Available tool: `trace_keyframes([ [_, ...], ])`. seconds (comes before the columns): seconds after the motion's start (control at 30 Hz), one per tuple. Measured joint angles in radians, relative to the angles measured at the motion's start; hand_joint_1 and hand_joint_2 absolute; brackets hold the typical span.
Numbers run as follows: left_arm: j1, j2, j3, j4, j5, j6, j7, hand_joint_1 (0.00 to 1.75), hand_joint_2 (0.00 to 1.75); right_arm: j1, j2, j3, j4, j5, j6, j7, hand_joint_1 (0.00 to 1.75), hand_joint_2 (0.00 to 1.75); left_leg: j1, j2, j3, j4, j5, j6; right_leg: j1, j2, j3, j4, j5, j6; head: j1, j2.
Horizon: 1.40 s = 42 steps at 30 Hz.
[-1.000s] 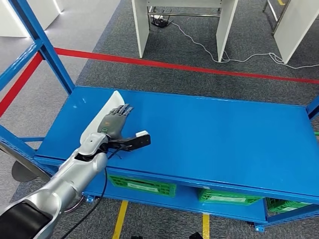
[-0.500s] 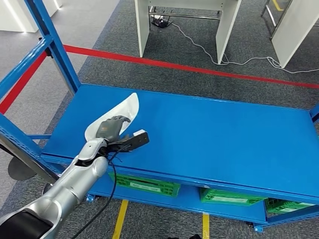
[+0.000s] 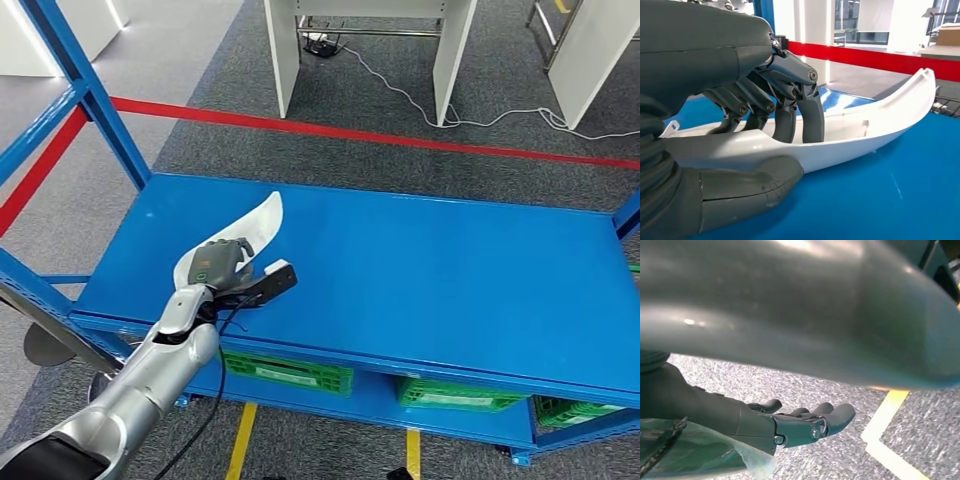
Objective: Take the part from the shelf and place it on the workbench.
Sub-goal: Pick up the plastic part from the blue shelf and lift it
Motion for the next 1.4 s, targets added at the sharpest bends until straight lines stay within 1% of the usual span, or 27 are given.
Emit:
trace_keyframes([
  [0.03, 0.002, 0.000, 0.003, 0.000, 0.002, 0.003, -0.005, 1.75, 1.75, 0.000, 0.000, -0.002, 0.000, 0.000, 0.000, 0.000, 0.00, 0.00, 0.000, 0.000, 0.001, -0.001, 0.012, 0.001, 0.000, 0.000, 0.001, 0.000, 0.000, 0.000, 0.000, 0.000],
  [0.07, 0.003, -0.001, 0.007, 0.000, 0.005, 0.008, -0.011, 1.75, 1.75, 0.000, 0.000, -0.003, 0.000, 0.001, 0.000, 0.000, 0.00, 0.00, 0.000, 0.000, 0.021, -0.042, 0.041, 0.004, 0.000, 0.001, 0.002, 0.000, 0.000, 0.000, 0.000, 0.000],
  [0.1, 0.003, -0.002, 0.011, 0.000, 0.008, 0.013, -0.018, 1.75, 1.75, 0.000, 0.000, -0.005, 0.000, 0.001, 0.000, 0.001, 0.00, 0.00, 0.000, 0.000, 0.054, -0.112, 0.079, 0.008, 0.000, 0.002, 0.003, 0.000, 0.000, 0.001, 0.000, 0.000],
  [0.17, 0.004, -0.003, 0.019, 0.000, 0.011, 0.031, -0.038, 1.75, 1.75, -0.001, 0.000, -0.005, 0.000, 0.003, -0.001, 0.001, 0.00, 0.00, -0.003, 0.000, 0.115, -0.240, 0.125, 0.016, 0.002, 0.003, 0.003, 0.001, -0.001, 0.005, 0.001, 0.000],
  [0.2, 0.006, -0.003, 0.023, -0.002, 0.011, 0.046, -0.054, 1.75, 1.75, -0.001, 0.000, -0.005, 0.000, 0.004, -0.001, 0.001, 0.00, 0.00, -0.005, 0.000, 0.130, -0.274, 0.131, 0.019, 0.003, 0.003, 0.002, 0.001, 0.000, 0.009, 0.001, 0.000],
  [0.3, 0.026, -0.001, 0.029, -0.019, 0.012, 0.125, -0.127, 1.75, 1.75, -0.001, 0.000, -0.005, 0.000, 0.009, 0.000, 0.002, 0.00, 0.00, -0.008, 0.000, 0.134, -0.294, 0.133, 0.029, 0.000, 0.003, -0.003, 0.000, 0.000, 0.026, 0.001, 0.000],
  [0.33, 0.034, 0.001, 0.031, -0.030, 0.010, 0.164, -0.156, 1.75, 1.75, -0.001, 0.000, -0.005, 0.000, 0.012, 0.000, 0.001, 0.00, 0.00, -0.007, 0.000, 0.135, -0.299, 0.137, 0.035, -0.001, 0.003, -0.010, 0.011, -0.009, 0.031, 0.001, 0.000],
  [0.4, 0.053, 0.004, 0.033, -0.057, -0.014, 0.251, -0.206, 1.75, 1.75, -0.001, 0.000, -0.005, 0.000, 0.018, 0.000, 0.001, 0.00, 0.00, -0.004, 0.001, 0.136, -0.307, 0.143, 0.045, -0.002, 0.002, -0.050, 0.091, -0.059, 0.037, 0.003, 0.000],
  [0.47, 0.078, 0.008, 0.037, -0.089, -0.057, 0.323, -0.230, 1.75, 1.75, 0.000, 0.000, -0.005, 0.000, 0.022, 0.000, 0.001, 0.00, 0.00, -0.005, 0.002, 0.134, -0.307, 0.144, 0.048, -0.002, 0.001, -0.113, 0.225, -0.120, 0.043, 0.005, 0.000],
  [0.5, 0.091, 0.010, 0.039, -0.104, -0.074, 0.344, -0.236, 1.75, 1.75, 0.001, 0.000, -0.005, 0.000, 0.023, -0.001, 0.001, 0.00, 0.00, -0.005, 0.002, 0.134, -0.307, 0.144, 0.048, -0.002, 0.001, -0.135, 0.271, -0.131, 0.045, 0.005, 0.000],
  [0.53, 0.101, 0.011, 0.041, -0.116, -0.083, 0.354, -0.238, 1.75, 1.75, 0.001, 0.000, -0.005, 0.000, 0.023, -0.001, 0.001, 0.00, 0.00, -0.005, 0.003, 0.133, -0.306, 0.144, 0.047, -0.002, 0.001, -0.140, 0.282, -0.124, 0.046, 0.005, 0.000],
  [0.57, 0.108, 0.012, 0.043, -0.125, -0.086, 0.357, -0.239, 1.75, 1.75, 0.001, 0.000, -0.005, 0.000, 0.024, -0.001, 0.001, 0.00, 0.00, -0.004, 0.002, 0.134, -0.305, 0.143, 0.047, -0.002, 0.001, -0.125, 0.251, -0.098, 0.046, 0.005, 0.000],
  [0.63, 0.116, 0.014, 0.047, -0.143, -0.091, 0.359, -0.239, 1.75, 1.75, 0.000, 0.000, -0.005, 0.000, 0.025, -0.002, 0.001, 0.00, 0.00, -0.004, 0.001, 0.133, -0.300, 0.140, 0.042, -0.003, -0.002, -0.056, 0.114, -0.034, 0.047, 0.005, 0.000],
  [0.7, 0.120, 0.017, 0.049, -0.157, -0.093, 0.360, -0.239, 1.75, 1.75, -0.002, 0.001, -0.005, 0.000, 0.025, -0.002, 0.001, 0.00, 0.00, -0.007, 0.000, 0.128, -0.291, 0.137, 0.033, -0.003, -0.002, -0.005, 0.017, -0.009, 0.040, 0.005, 0.000],
  [0.8, 0.131, 0.018, 0.054, -0.179, -0.121, 0.362, -0.243, 1.75, 1.75, -0.001, 0.001, -0.005, 0.000, 0.026, -0.002, 0.001, 0.00, 0.00, -0.008, 0.000, 0.123, -0.287, 0.136, 0.021, 0.000, 0.002, 0.002, 0.003, -0.009, 0.023, 0.005, 0.000],
  [0.87, 0.153, 0.016, 0.075, -0.233, -0.194, 0.363, -0.273, 1.75, 1.75, -0.001, 0.001, -0.005, 0.000, 0.027, -0.004, 0.002, 0.00, 0.00, -0.005, 0.000, 0.109, -0.252, 0.108, 0.011, -0.002, 0.002, 0.003, 0.001, -0.006, 0.012, 0.002, 0.000],
  [0.9, 0.165, 0.012, 0.091, -0.271, -0.234, 0.363, -0.300, 1.75, 1.75, -0.001, 0.001, -0.005, 0.000, 0.029, -0.006, 0.003, 0.00, 0.00, -0.003, 0.000, 0.088, -0.203, 0.079, 0.006, -0.004, 0.002, 0.004, 0.000, -0.005, 0.007, 0.001, 0.000],
  [0.97, 0.190, -0.002, 0.125, -0.350, -0.281, 0.364, -0.354, 1.75, 1.75, -0.001, 0.001, -0.005, 0.000, 0.031, -0.008, 0.008, 0.00, 0.00, -0.001, 0.000, 0.029, -0.067, 0.014, -0.001, -0.003, 0.002, 0.004, 0.000, -0.006, 0.002, -0.001, 0.000],
  [1.0, 0.203, -0.011, 0.139, -0.389, -0.283, 0.365, -0.378, 1.75, 1.75, -0.001, 0.001, -0.005, 0.000, 0.032, -0.009, 0.010, 0.00, 0.00, 0.000, 0.000, 0.004, -0.013, -0.004, -0.002, -0.002, 0.002, 0.004, 0.000, -0.007, 0.001, -0.001, 0.000],
  [1.03, 0.216, -0.021, 0.150, -0.429, -0.275, 0.365, -0.401, 1.75, 1.75, -0.001, 0.001, -0.005, 0.000, 0.033, -0.010, 0.013, 0.00, 0.00, 0.001, 0.000, -0.007, 0.009, -0.002, -0.002, -0.002, 0.003, 0.005, 0.000, -0.008, 0.000, -0.001, 0.000],
  [1.07, 0.226, -0.030, 0.160, -0.467, -0.261, 0.365, -0.423, 1.75, 1.75, 0.000, 0.001, -0.005, 0.000, 0.035, -0.011, 0.014, 0.00, 0.00, 0.001, 0.000, 0.001, -0.009, 0.019, -0.001, -0.002, 0.004, 0.007, 0.000, -0.009, 0.001, -0.001, 0.000],
  [1.13, 0.236, -0.049, 0.172, -0.529, -0.235, 0.365, -0.456, 1.75, 1.75, 0.000, 0.001, -0.005, 0.000, 0.036, -0.012, 0.014, 0.00, 0.00, 0.002, 0.000, 0.055, -0.131, 0.095, 0.006, -0.002, 0.006, 0.012, 0.000, -0.011, 0.003, -0.001, 0.000],
  [1.17, 0.237, -0.056, 0.174, -0.551, -0.228, 0.365, -0.464, 1.75, 1.75, -0.001, 0.001, -0.005, 0.000, 0.036, -0.012, 0.014, 0.00, 0.00, 0.000, 0.000, 0.084, -0.196, 0.122, 0.009, 0.000, 0.006, 0.013, 0.001, -0.014, 0.007, -0.001, 0.000],
  [1.2, 0.240, -0.063, 0.177, -0.572, -0.221, 0.365, -0.471, 1.75, 1.75, -0.002, 0.001, -0.005, 0.000, 0.036, -0.012, 0.013, 0.00, 0.00, -0.001, 0.000, 0.105, -0.243, 0.135, 0.013, 0.001, 0.007, 0.013, 0.002, -0.015, 0.011, -0.001, 0.000],
  [1.23, 0.245, -0.070, 0.180, -0.591, -0.212, 0.366, -0.480, 1.75, 1.75, -0.002, 0.001, -0.005, 0.000, 0.036, -0.013, 0.013, 0.00, 0.00, -0.003, 0.000, 0.116, -0.268, 0.136, 0.017, 0.002, 0.007, 0.011, 0.002, -0.016, 0.016, 0.000, 0.000],
  [1.33, 0.268, -0.095, 0.185, -0.646, -0.146, 0.366, -0.534, 1.75, 1.75, 0.000, 0.001, -0.005, 0.000, 0.036, -0.017, 0.012, 0.00, 0.00, -0.003, -0.001, 0.120, -0.285, 0.132, 0.030, 0.001, 0.006, 0.005, 0.005, -0.021, 0.032, 0.000, 0.000],
  [1.4, 0.282, -0.115, 0.182, -0.683, -0.088, 0.366, -0.577, 1.75, 1.75, 0.000, 0.001, -0.005, 0.000, 0.037, -0.020, 0.012, 0.00, 0.00, 0.000, 0.000, 0.124, -0.294, 0.137, 0.041, 0.000, 0.005, -0.023, 0.060, -0.058, 0.040, 0.003, 0.000],
])
